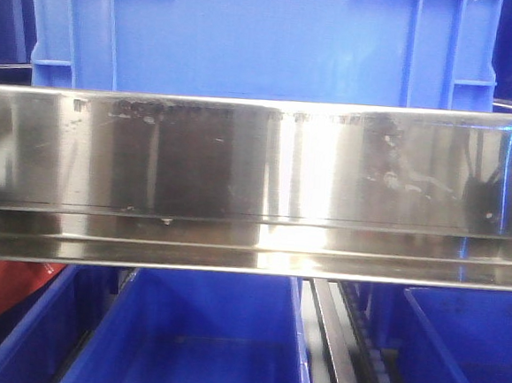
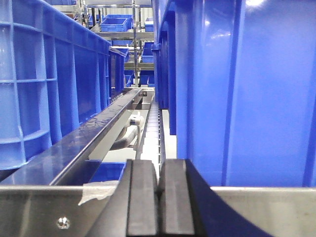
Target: Place valve from conveyor to right shelf box
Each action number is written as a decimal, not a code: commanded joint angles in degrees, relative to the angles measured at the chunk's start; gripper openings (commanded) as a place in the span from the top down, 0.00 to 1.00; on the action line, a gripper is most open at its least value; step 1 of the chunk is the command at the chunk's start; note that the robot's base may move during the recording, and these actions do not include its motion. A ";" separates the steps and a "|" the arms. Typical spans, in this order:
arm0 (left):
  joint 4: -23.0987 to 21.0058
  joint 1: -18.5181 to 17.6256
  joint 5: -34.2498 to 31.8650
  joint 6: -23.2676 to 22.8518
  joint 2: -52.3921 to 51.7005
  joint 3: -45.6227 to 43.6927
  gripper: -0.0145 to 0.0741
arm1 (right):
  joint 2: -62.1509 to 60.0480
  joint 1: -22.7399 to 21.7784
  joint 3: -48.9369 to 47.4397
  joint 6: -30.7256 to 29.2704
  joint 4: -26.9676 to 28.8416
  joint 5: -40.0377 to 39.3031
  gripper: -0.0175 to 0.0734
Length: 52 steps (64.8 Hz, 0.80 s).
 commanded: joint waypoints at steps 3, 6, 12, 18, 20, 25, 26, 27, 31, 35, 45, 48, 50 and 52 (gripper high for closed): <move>-3.87 1.07 -3.29 3.64 -1.43 1.71 0.96 | -0.48 -0.13 0.10 -0.03 0.14 -1.38 0.98; -3.98 1.67 -2.29 5.90 -1.43 1.71 0.96 | -0.48 -0.13 0.10 -0.03 0.14 -1.38 0.98; -4.13 2.36 -3.24 5.91 -1.43 1.71 0.96 | -0.48 -0.13 0.10 -0.03 0.14 -1.38 0.98; -4.13 2.76 -3.84 5.91 -1.43 1.71 0.96 | -0.48 -0.13 0.10 -0.03 0.14 -1.38 0.98; -4.13 2.76 -3.84 5.91 -1.43 1.71 0.96 | -0.48 -0.13 0.10 -0.03 0.14 -1.38 0.98; -4.13 2.76 -3.84 5.91 -1.43 1.71 0.96 | -0.48 -0.13 0.10 -0.03 0.14 -1.38 0.98; -4.13 2.76 -3.84 5.91 -1.43 1.71 0.96 | -0.48 -0.13 0.10 -0.03 0.14 -1.38 0.98; -4.13 2.76 -3.84 5.91 -1.43 1.71 0.96 | -0.48 -0.13 0.10 -0.03 0.14 -1.38 0.98; -4.13 2.76 -3.84 5.91 -1.43 1.71 0.96 | -0.48 -0.13 0.10 -0.03 0.14 -1.38 0.98; -4.13 2.76 -3.84 5.91 -1.43 1.71 0.96 | -0.48 -0.13 0.10 -0.03 0.14 -1.38 0.98; -4.13 2.76 -3.84 5.91 -1.43 1.71 0.96 | -0.48 -0.13 0.10 -0.03 0.14 -1.38 0.98; -4.13 2.76 -3.84 5.91 -1.43 1.71 0.96 | -0.48 -0.13 0.10 -0.03 0.14 -1.38 0.98; -4.13 2.76 -3.84 5.91 -1.43 1.71 0.96 | -0.48 -0.13 0.10 -0.03 0.14 -1.38 0.98; -4.13 2.76 -3.84 5.91 -1.43 1.71 0.96 | -0.48 -0.13 0.10 -0.03 0.14 -1.38 0.98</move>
